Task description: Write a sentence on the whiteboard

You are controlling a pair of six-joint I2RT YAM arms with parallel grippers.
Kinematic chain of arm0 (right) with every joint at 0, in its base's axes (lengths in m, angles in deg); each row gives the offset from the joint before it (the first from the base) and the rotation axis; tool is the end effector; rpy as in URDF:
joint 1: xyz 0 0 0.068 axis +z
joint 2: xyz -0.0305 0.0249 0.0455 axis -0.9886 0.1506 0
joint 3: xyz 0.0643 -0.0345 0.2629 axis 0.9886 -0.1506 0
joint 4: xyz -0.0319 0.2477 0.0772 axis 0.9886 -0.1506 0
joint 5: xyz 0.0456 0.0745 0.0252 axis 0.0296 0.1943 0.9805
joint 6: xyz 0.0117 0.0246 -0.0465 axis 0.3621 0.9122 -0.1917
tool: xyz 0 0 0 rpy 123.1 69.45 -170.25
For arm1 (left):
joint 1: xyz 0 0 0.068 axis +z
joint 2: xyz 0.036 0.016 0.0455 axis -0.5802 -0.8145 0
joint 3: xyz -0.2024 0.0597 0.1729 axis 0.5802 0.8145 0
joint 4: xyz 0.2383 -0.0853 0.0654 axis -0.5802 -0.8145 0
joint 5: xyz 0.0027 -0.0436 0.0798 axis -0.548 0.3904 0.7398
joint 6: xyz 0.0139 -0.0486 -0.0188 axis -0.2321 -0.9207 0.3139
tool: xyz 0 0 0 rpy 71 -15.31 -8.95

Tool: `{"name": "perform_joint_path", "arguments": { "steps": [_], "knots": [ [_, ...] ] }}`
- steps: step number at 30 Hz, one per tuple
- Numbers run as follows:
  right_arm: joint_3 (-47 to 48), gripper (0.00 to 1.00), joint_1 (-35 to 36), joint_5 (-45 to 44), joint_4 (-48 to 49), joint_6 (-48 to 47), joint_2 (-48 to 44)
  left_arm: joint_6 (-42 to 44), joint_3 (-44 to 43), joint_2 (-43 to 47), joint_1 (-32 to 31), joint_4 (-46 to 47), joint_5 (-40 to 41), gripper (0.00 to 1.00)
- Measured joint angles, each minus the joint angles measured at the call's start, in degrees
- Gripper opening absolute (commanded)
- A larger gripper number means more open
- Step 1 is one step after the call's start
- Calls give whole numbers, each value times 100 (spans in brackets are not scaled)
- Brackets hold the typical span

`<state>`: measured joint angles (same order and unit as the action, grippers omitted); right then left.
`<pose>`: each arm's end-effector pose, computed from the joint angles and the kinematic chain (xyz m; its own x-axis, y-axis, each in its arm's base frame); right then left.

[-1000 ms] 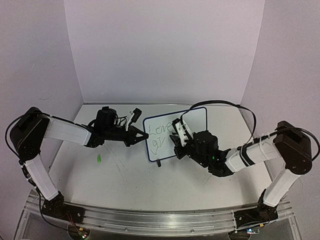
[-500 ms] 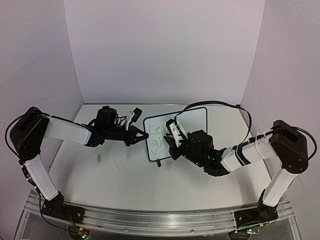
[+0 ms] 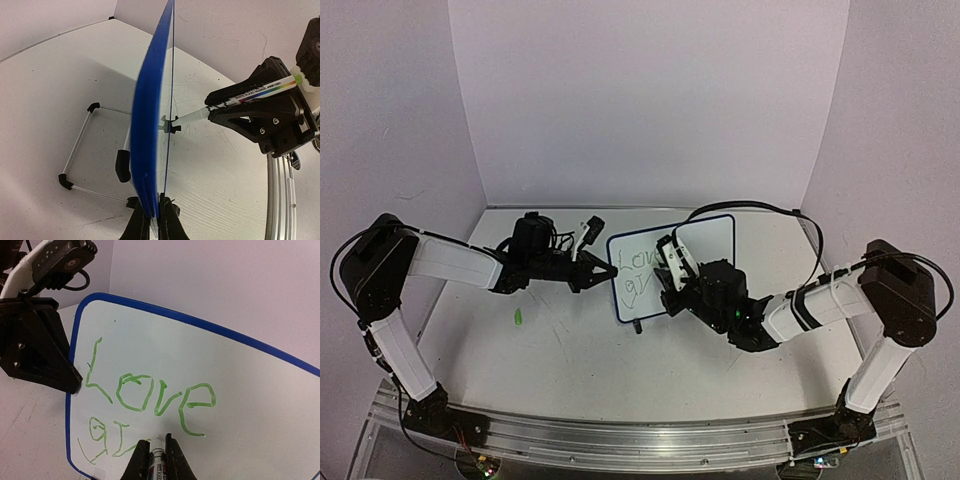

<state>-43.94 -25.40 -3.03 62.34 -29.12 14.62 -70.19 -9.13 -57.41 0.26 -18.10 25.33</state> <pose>0.2102 0.2938 0.1953 0.0301 -0.2288 -0.9730 -0.6498 0.7352 -0.1930 0.2841 -0.2267 0.1946 -0.3785 0.2183 -0.8995 0.8909 0.3495 -0.2901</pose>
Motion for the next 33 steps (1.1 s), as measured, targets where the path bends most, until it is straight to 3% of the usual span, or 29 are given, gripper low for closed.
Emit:
{"name": "perform_joint_path", "arguments": {
  "steps": [33],
  "knots": [
    [20, 0, 9, 163, -197, 131, 201, 6, -11, 0, 0, -44, 4, 0]
  ]
}}
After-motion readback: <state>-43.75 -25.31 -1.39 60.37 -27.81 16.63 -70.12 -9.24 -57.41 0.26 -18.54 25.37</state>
